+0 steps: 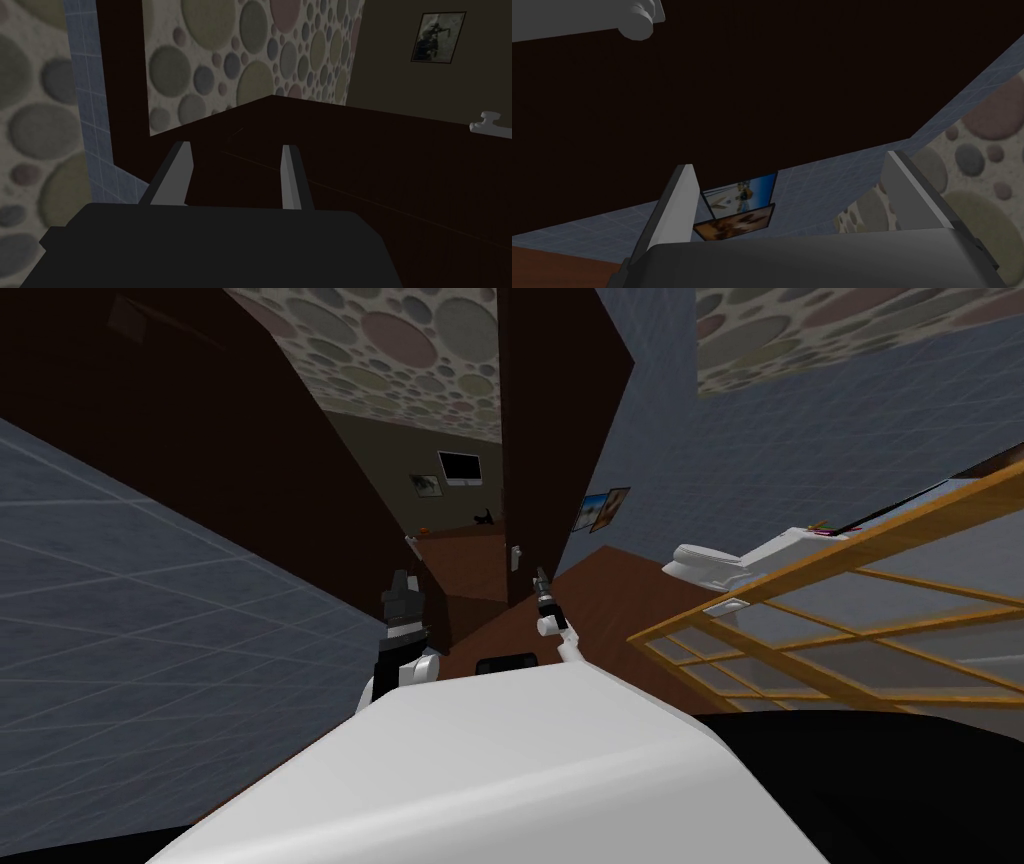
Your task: Push the door open
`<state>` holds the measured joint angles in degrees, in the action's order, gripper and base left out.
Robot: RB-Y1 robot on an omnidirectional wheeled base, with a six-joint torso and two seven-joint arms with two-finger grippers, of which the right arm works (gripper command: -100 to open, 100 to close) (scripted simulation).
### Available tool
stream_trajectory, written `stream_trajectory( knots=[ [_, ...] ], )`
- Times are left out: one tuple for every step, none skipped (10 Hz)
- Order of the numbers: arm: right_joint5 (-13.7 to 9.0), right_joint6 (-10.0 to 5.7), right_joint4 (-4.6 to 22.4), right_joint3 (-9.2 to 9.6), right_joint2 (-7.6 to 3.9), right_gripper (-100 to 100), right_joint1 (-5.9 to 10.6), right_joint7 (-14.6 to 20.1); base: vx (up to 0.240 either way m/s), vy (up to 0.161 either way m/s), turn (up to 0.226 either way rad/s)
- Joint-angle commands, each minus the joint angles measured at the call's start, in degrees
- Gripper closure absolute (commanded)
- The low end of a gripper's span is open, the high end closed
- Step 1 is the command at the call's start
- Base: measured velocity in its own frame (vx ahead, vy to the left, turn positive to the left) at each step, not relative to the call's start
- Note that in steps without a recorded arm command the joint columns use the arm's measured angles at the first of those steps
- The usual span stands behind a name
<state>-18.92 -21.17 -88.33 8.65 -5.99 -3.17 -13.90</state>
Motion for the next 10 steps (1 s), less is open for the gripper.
stream_trajectory(
  knots=[
    [-0.5,-0.22,1.8,0.37,0.08,-100,1.01,-0.4,0.052,-0.097,0.110],
    [-0.8,-0.25,2.8,0.58,0.14,-100,1.58,-0.7,0.049,-0.114,0.119],
    [-1.2,-0.27,3.8,0.78,0.19,-100,2.16,-0.9,0.039,-0.105,0.127],
    [-1.5,-0.29,4.8,0.99,0.24,-100,2.74,-1.2,0.038,-0.107,0.102],
    [-1.8,-0.32,5.8,1.20,0.30,-100,3.32,-1.5,0.059,-0.116,0.093],
    [-2.1,-0.34,6.7,1.40,0.35,-100,3.89,-1.7,0.058,-0.123,0.127],
    [-2.4,-0.36,7.7,1.60,0.43,-100,4.45,-2.0,0.043,-0.105,0.105],
    [-2.7,-0.38,8.6,1.80,0.52,-100,4.99,-2.2,0.032,-0.108,0.104],
    [-3.0,-0.40,9.5,1.99,0.61,-100,5.53,-2.5,0.036,-0.103,0.103],
    [-3.3,-0.43,10.4,2.18,0.71,-100,6.08,-2.7,0.043,-0.107,0.094]
  ],
)
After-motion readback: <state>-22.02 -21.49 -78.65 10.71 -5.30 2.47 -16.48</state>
